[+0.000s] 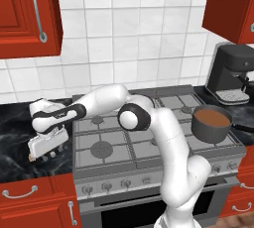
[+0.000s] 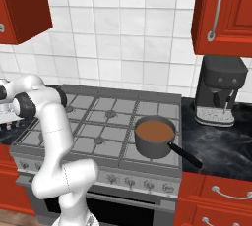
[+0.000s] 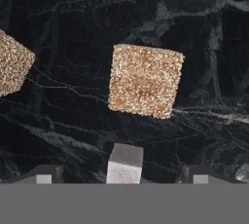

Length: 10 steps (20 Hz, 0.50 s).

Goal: Pick up the sugar cube(s) and place them in the saucepan with hot chocolate.

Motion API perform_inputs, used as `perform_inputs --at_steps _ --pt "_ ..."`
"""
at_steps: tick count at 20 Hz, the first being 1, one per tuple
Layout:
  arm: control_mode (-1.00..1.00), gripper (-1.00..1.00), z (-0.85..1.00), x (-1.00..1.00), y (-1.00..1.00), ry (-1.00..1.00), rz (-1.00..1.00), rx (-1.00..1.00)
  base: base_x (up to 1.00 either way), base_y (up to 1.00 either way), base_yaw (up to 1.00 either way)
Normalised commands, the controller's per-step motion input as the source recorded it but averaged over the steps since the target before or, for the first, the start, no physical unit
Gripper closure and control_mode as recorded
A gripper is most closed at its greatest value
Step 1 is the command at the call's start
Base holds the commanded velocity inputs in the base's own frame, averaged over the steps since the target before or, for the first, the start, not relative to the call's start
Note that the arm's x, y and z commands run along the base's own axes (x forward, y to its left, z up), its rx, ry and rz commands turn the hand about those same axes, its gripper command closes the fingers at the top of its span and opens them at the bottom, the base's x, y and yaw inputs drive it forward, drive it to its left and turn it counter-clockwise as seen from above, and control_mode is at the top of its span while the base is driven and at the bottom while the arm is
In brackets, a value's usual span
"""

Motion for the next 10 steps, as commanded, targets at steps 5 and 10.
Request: perform_inputs --at_steps 5,10 --pt "-1.0 -1.0 -0.15 0.2 0.02 0.0 0.0 0.0 0.0 0.0 0.0" --pt "-1.0 -1.0 -0.15 0.09 0.1 0.0 0.0 0.0 0.0 0.0 0.0"
